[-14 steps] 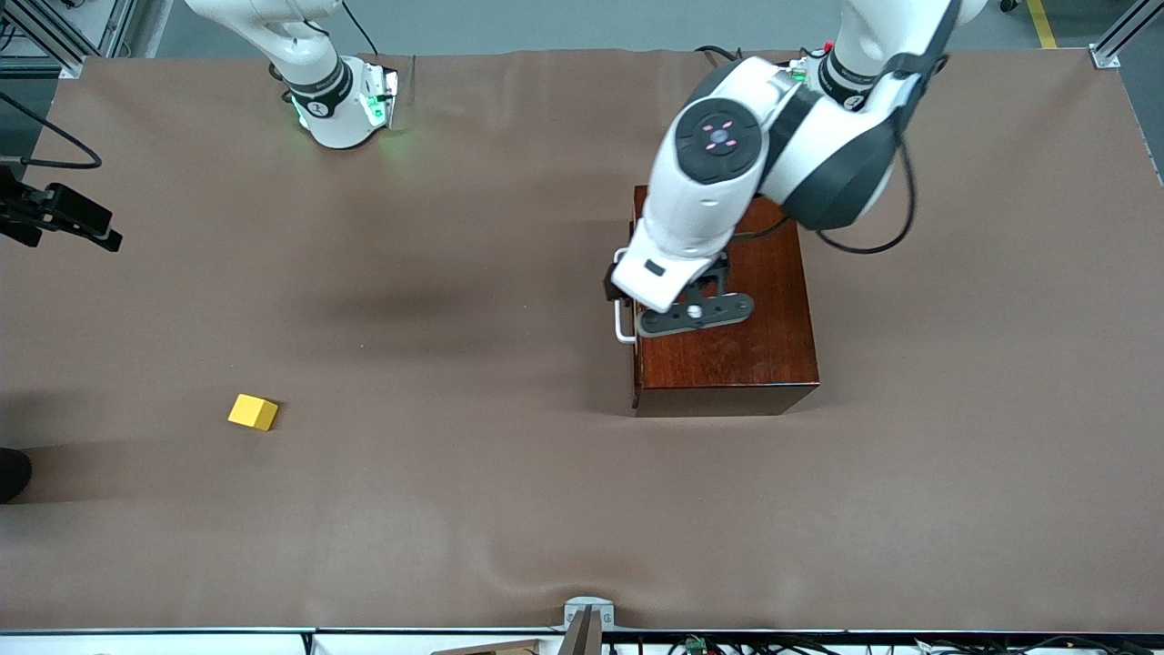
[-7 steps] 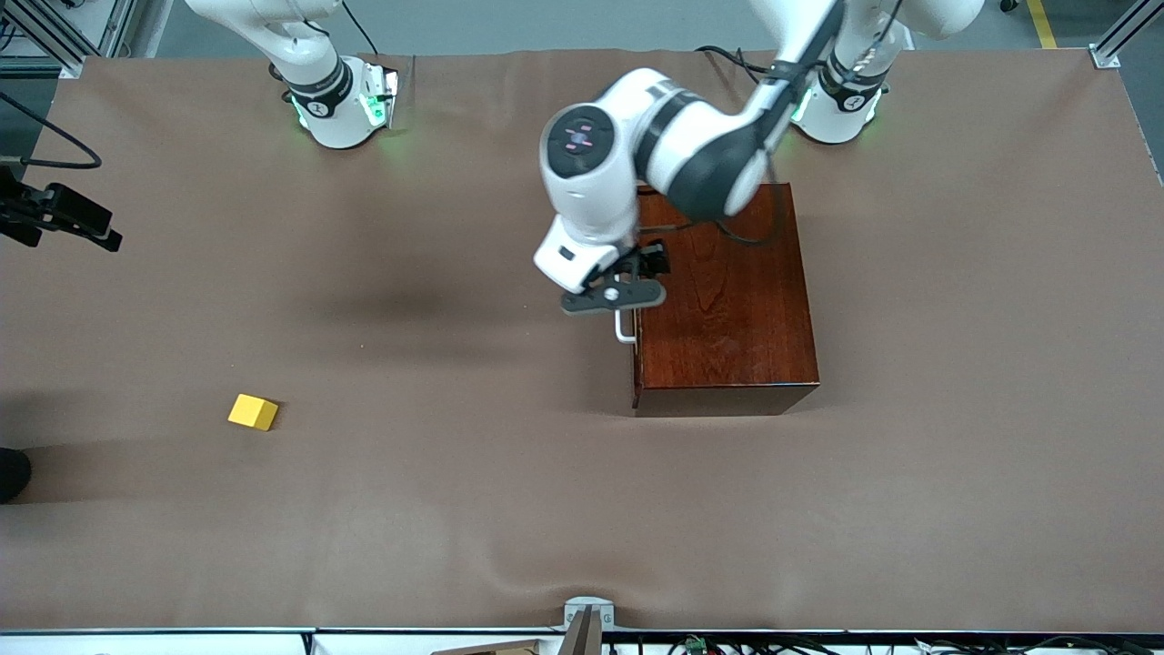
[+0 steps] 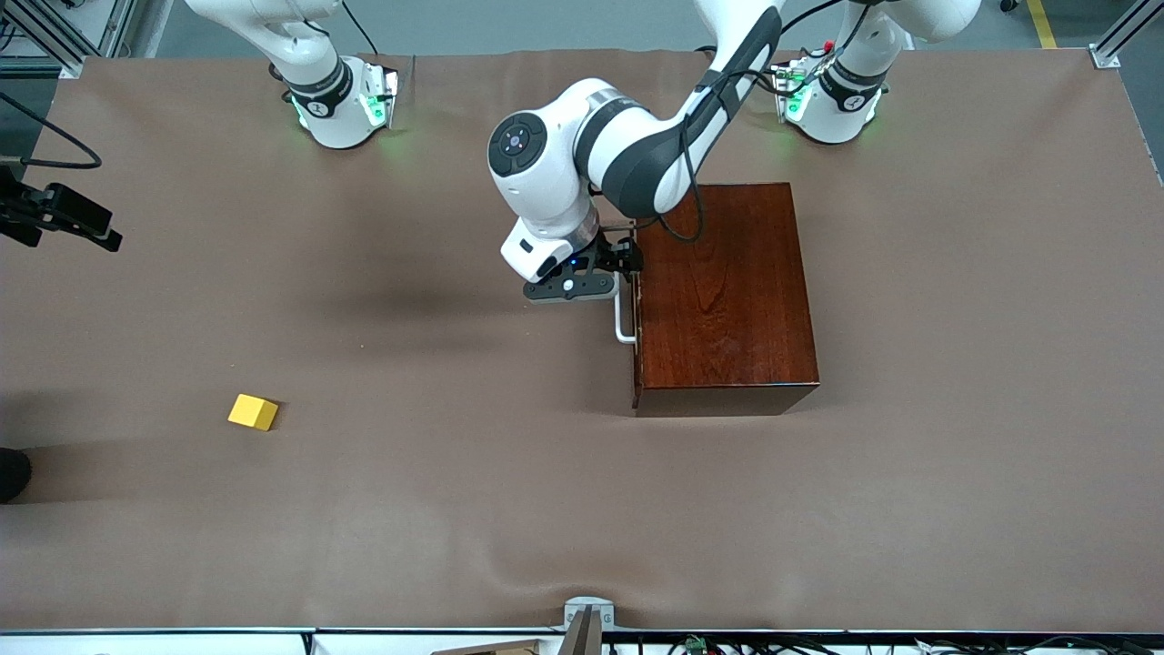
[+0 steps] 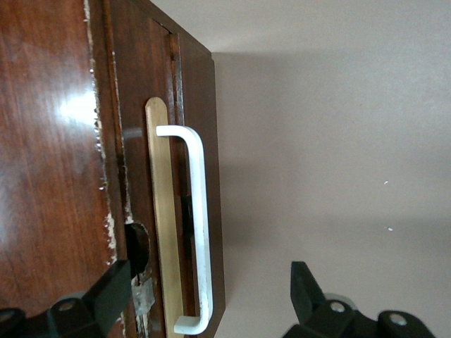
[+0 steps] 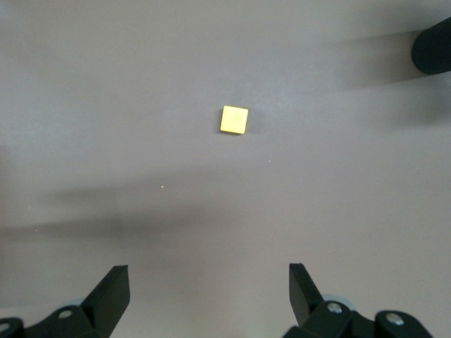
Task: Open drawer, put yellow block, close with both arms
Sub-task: 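Lower the left gripper onto the white drawer handle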
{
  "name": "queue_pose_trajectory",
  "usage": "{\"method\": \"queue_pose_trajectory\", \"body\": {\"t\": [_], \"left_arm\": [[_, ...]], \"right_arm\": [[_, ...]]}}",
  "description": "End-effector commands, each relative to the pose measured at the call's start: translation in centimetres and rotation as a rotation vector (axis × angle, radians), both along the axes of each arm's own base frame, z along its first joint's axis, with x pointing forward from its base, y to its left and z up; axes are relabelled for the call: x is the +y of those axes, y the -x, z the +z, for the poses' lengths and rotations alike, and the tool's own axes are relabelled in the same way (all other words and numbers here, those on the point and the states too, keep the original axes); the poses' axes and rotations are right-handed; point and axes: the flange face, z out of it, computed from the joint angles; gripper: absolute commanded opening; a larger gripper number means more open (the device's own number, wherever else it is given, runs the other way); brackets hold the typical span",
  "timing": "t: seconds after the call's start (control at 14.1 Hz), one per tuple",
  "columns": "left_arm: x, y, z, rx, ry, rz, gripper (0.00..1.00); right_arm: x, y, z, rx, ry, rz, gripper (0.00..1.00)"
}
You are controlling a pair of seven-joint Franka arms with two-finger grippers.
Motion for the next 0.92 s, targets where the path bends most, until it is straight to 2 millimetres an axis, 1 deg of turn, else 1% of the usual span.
{"method": "queue_pose_trajectory", "body": {"t": [0.0,0.07,0.14,0.21,0.28,0.43,0.5,0.57,0.64,0.78,0.85], "left_arm": [[-1.1,0.0,-0.5,-0.027,-0.022,-0.034,1.00],[-1.4,-0.2,-1.4,-0.029,-0.025,-0.030,1.00],[-1.7,-0.2,-1.7,-0.036,-0.022,-0.026,1.00],[-2.1,-0.1,-1.6,-0.046,-0.017,-0.023,1.00],[-1.8,-0.6,-1.4,-0.055,-0.019,-0.016,1.00],[-2.0,-0.9,-1.5,-0.071,-0.003,-0.014,1.00],[-1.9,-0.8,-0.9,-0.070,0.003,-0.023,1.00],[-1.6,-0.8,-1.0,-0.057,-0.015,-0.025,1.00],[-1.8,-0.4,-1.5,-0.055,-0.024,-0.026,1.00],[-1.3,-0.8,-0.5,-0.049,-0.009,-0.019,1.00],[-1.3,-0.7,-0.5,-0.042,-0.015,-0.017,1.00]], "right_arm": [[-0.2,0.2,0.5,-0.002,-0.003,-0.006,1.00],[-0.2,0.2,0.5,-0.002,-0.003,-0.006,1.00],[-0.2,0.2,0.5,-0.002,-0.003,-0.006,1.00],[-0.2,0.2,0.5,-0.002,-0.003,-0.006,1.00],[-0.2,0.2,0.5,-0.002,-0.003,-0.006,1.00],[-0.2,0.2,0.5,-0.002,-0.003,-0.006,1.00],[-0.2,0.2,0.5,-0.002,-0.003,-0.006,1.00],[-0.2,0.2,0.5,-0.002,-0.003,-0.006,1.00],[-0.2,0.2,0.5,-0.002,-0.003,-0.006,1.00],[-0.2,0.2,0.5,-0.002,-0.003,-0.006,1.00],[-0.2,0.2,0.5,-0.002,-0.003,-0.006,1.00]]}}
